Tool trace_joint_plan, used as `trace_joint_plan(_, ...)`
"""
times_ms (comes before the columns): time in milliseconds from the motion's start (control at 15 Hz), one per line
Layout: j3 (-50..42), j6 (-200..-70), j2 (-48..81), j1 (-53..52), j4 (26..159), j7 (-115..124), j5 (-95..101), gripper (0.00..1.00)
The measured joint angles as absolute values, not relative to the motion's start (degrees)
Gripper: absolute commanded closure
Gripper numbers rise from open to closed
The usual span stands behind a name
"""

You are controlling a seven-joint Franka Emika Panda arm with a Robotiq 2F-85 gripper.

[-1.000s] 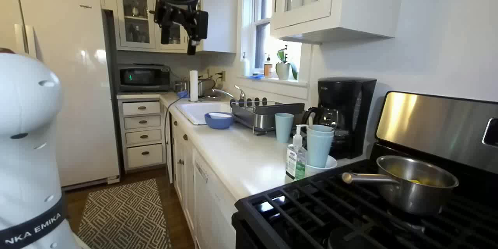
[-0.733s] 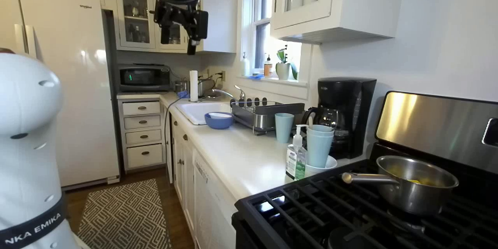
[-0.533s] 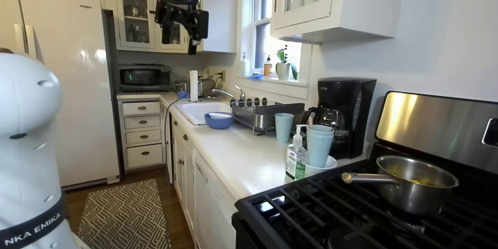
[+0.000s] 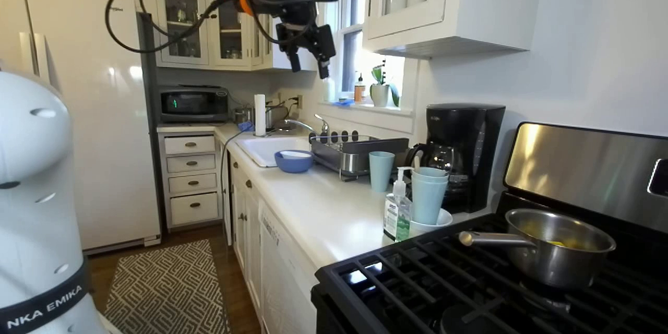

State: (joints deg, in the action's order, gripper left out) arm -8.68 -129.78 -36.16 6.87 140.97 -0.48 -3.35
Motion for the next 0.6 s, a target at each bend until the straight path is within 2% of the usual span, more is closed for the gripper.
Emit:
trace_joint_plan(267, -7.4, -142.0, -30.1, 13.1, 140.1, 2.5, 4.9, 0.0)
trace_joint_plan(600, -3.2, -147.8, -27.9, 24.1, 138.8, 12.0, 19.6, 0.0)
